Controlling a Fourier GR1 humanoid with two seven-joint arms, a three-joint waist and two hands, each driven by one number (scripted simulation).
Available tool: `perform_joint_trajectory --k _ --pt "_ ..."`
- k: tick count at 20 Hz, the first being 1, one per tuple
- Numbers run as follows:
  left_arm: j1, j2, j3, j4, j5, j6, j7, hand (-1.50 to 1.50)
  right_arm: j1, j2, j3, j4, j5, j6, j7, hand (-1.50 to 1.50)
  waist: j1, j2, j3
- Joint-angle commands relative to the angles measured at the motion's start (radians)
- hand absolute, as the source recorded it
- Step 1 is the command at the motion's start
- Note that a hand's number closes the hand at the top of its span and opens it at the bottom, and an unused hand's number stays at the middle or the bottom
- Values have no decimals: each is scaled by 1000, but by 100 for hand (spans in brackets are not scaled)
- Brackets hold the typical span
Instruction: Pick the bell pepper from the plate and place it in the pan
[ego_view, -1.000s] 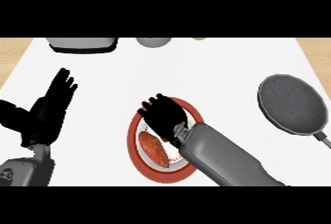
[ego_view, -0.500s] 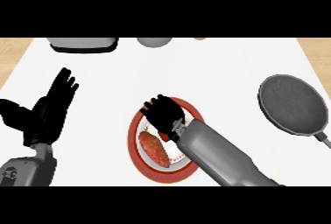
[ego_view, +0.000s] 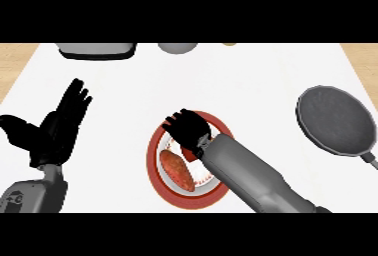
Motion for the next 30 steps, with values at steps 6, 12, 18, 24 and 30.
perform_joint_trajectory --k 6,12,18,24,30 --pt "11 -22 -2 1 -30 -16 -13 0 -28 1 99 119 -85 -110 -71 150 7 1 0" --pt "-2 -24 16 -15 -22 -21 16 0 -64 1 146 180 -166 -198 -101 150 16 3 0" --pt "22 -30 25 -26 -31 -33 5 0 -3 1 152 145 -163 -226 -122 150 1 -1 0" --pt "6 -20 72 17 -27 0 29 0 173 -135 108 -100 -182 -305 -28 150 -73 -21 0" --pt "69 -1 115 -16 -9 3 23 0 358 -386 35 -378 -180 -473 -17 150 -137 -47 -1"
